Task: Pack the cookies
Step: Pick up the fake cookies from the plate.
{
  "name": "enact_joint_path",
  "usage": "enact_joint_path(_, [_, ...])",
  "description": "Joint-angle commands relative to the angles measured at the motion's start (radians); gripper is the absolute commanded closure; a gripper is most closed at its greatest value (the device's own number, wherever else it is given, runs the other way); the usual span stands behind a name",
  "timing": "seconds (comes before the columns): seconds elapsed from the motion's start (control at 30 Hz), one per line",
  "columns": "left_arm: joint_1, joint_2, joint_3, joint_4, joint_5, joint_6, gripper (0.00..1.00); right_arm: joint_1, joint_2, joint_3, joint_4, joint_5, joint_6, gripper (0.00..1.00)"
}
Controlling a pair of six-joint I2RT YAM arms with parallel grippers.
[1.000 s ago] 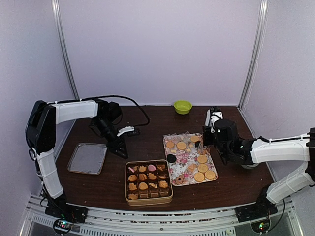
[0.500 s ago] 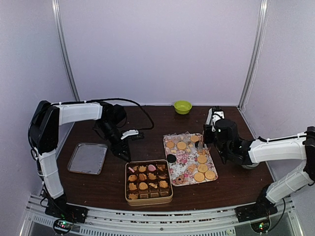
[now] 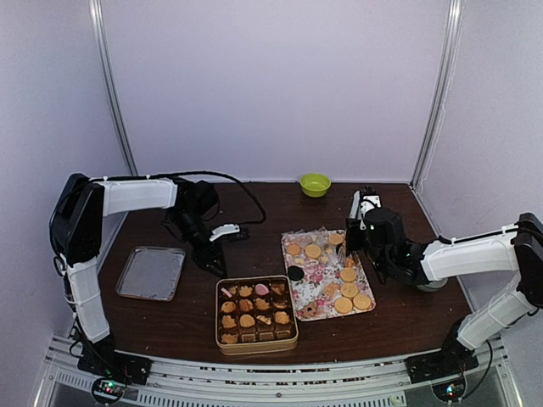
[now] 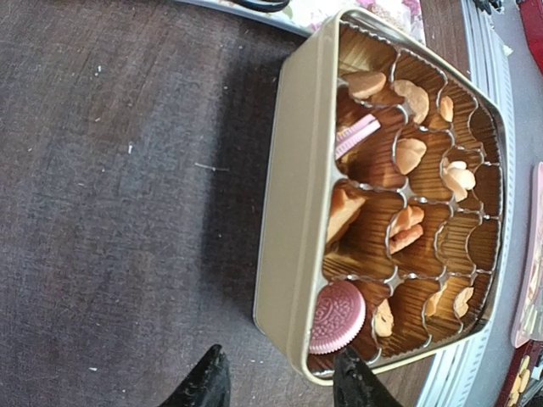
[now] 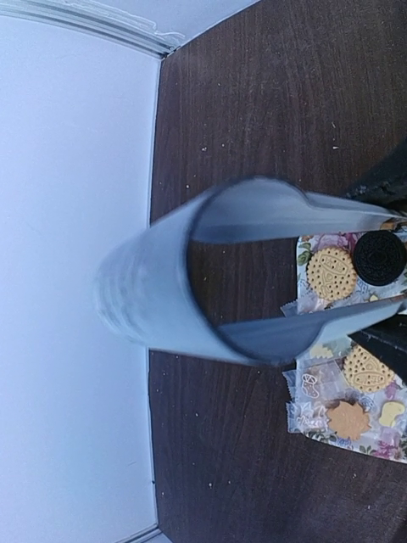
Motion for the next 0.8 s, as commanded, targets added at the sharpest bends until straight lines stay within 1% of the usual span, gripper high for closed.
enact_joint_path(0.0, [-0.017, 0.017, 0.002, 0.027, -0.019, -0.001, 0.56, -0.004, -0.005, -0.005, -0.025, 0.021, 0.009, 0.61])
enact_joint_path(0.27, [-0.028, 0.014, 0.009, 0.028, -0.034, 0.009, 0.53, 0.026, -0.045, 0.011, -0.03, -0.013, -0.025, 0.73])
enact_joint_path(0.43, [-0.035, 0.019, 0.006, 0.03, -0.058, 0.014, 0.53, 0.082, -0.129, 0.061, -0.075, -0.015, -0.072, 0.76])
enact_joint_path(0.6, [-0.034, 0.023, 0.006, 0.041, -0.073, -0.001, 0.54, 0.199, -0.216, 0.118, -0.159, -0.028, -0.105, 0.76])
enact_joint_path(0.77, [-0.034, 0.023, 0.005, 0.049, -0.082, -0.005, 0.54, 0.383, -0.239, 0.163, -0.223, -0.043, -0.101, 0.77])
